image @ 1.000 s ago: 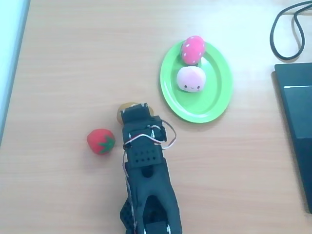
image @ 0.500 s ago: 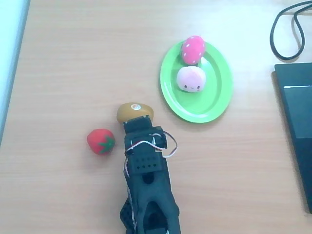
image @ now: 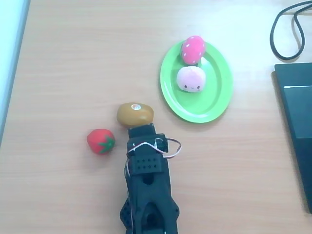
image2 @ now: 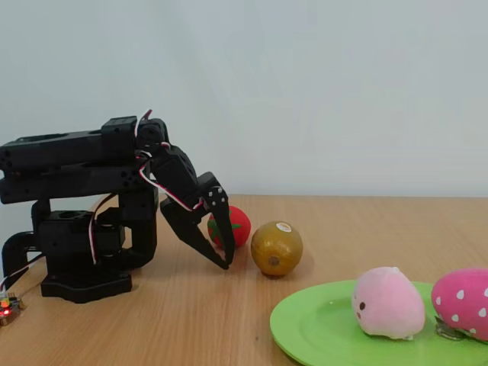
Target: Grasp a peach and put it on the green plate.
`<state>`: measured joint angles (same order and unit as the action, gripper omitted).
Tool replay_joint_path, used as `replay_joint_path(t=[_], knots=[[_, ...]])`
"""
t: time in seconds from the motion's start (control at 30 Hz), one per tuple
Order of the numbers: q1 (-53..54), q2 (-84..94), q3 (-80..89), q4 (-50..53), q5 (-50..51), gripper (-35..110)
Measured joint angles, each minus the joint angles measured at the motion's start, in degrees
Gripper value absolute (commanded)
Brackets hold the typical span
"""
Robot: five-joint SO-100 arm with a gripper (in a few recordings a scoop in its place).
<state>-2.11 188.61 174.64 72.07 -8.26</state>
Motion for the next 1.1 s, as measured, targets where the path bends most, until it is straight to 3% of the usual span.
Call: replay_joint_path(t=[1.1], knots=[[1.1,-0.5,2.0,-0.4,3.5,-8]])
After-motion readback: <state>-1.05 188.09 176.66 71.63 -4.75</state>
